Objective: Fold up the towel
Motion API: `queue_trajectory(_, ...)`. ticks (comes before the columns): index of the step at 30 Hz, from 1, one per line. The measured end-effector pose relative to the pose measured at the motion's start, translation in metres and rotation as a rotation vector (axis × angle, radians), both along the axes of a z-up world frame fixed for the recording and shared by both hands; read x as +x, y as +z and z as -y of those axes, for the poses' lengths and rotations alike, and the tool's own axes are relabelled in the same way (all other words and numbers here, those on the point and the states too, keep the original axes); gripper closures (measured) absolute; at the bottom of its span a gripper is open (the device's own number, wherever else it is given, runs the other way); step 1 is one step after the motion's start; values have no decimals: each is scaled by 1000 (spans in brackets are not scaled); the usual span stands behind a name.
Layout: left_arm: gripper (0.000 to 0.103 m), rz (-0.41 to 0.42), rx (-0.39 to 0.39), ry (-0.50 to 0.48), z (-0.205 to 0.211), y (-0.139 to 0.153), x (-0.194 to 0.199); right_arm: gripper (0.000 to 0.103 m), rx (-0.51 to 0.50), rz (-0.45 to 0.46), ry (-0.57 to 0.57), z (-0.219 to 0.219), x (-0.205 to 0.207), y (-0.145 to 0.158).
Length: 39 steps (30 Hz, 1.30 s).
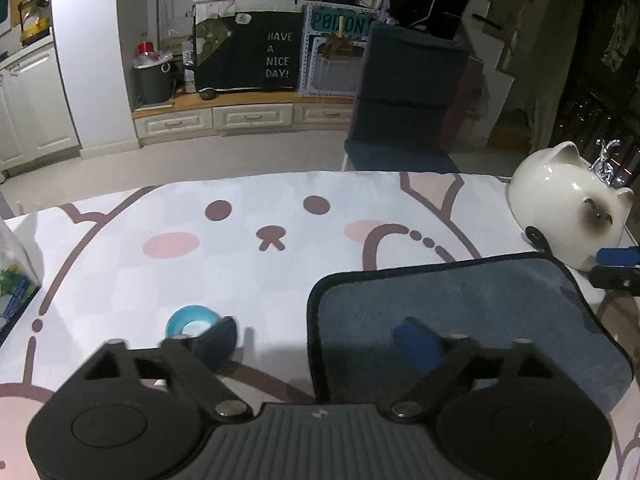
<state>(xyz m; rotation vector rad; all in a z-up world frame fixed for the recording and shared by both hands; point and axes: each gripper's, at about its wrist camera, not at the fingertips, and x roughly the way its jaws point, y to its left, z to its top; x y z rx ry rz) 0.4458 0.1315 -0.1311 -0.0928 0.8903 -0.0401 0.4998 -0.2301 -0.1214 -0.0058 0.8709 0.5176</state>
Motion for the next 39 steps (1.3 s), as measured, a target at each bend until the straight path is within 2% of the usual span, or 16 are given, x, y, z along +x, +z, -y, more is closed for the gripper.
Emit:
queue_trajectory(1,7,-6,-2,7,-1,0,-1,2,-1,-4,-9,1,0,0)
queue_trajectory(2,3,-9,-3,13,-1,0,-2,0,-5,-3,-22,2,-2,1)
queue_trajectory(4,0,-13,6,24,-1,0,-3,0,-20,2,-36,2,-5,1)
queue_trajectory(13,0,-1,20,42,2,15,-10,0,-8,2,-59,-3,-12,6)
queue_trajectory(27,0,7,23,32,18,37,-27,0,-1,13,-79,-5,-35,33)
queue_trajectory(39,0,33,28,45,34,65,-59,0,-3,42,-69,-8,-68,59)
